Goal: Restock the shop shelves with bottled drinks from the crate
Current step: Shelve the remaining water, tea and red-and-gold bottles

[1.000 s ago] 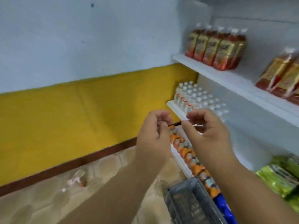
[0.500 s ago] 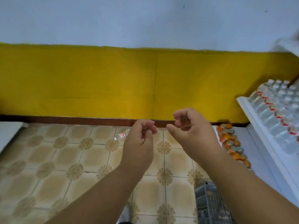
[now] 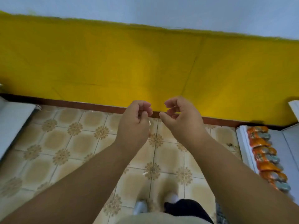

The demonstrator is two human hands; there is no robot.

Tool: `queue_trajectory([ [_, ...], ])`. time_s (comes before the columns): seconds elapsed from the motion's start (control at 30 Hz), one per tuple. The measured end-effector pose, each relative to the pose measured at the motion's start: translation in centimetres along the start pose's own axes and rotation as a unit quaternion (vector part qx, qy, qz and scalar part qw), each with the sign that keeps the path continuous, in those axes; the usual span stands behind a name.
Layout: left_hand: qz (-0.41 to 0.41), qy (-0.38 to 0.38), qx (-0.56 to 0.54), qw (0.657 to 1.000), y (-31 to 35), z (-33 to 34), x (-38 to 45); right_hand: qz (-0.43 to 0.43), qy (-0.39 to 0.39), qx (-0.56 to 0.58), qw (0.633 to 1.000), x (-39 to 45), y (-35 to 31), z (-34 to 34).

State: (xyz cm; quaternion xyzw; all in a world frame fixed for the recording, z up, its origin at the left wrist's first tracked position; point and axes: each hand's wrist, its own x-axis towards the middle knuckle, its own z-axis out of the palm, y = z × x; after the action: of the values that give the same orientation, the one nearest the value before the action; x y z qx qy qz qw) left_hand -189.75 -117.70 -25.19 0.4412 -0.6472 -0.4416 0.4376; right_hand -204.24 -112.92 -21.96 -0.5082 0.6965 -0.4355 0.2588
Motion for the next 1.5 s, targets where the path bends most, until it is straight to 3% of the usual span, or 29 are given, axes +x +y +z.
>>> queue_trajectory([
  [0.27,-0.019,-0.007,0.103,0.995,-11.7,2.5,10.6,0.030,-0.053,-0.024,0.998,12.1,9.3,8.3],
  [0.37,-0.053,-0.014,0.132,0.990,-19.0,3.8,14.1,0.081,-0.052,-0.024,0.995,16.2,16.0,12.3],
  [0.47,-0.100,-0.032,0.183,0.978,-28.7,5.0,17.0,0.147,-0.061,-0.040,0.986,19.6,24.1,18.6],
  [0.7,-0.141,-0.082,0.189,0.968,-50.9,9.4,21.2,0.167,-0.081,-0.161,0.969,24.0,45.2,33.1],
  [0.93,-0.187,-0.155,0.241,0.939,-71.3,12.8,21.1,0.247,-0.205,-0.284,0.903,26.0,63.5,44.6],
  [1.0,-0.214,-0.179,0.252,0.927,-76.0,13.3,20.6,0.266,-0.218,-0.266,0.901,26.0,67.1,46.8],
  [1.17,-0.252,-0.197,0.196,0.927,-82.7,13.6,19.8,0.203,-0.154,-0.192,0.948,28.1,69.8,49.8],
  [1.33,-0.282,-0.265,0.136,0.912,-83.4,12.6,20.5,0.232,-0.135,-0.049,0.962,31.9,66.8,49.3],
  [1.5,-0.326,-0.196,0.055,0.923,-83.1,10.8,22.3,0.256,-0.149,0.063,0.953,33.8,65.0,49.9],
])
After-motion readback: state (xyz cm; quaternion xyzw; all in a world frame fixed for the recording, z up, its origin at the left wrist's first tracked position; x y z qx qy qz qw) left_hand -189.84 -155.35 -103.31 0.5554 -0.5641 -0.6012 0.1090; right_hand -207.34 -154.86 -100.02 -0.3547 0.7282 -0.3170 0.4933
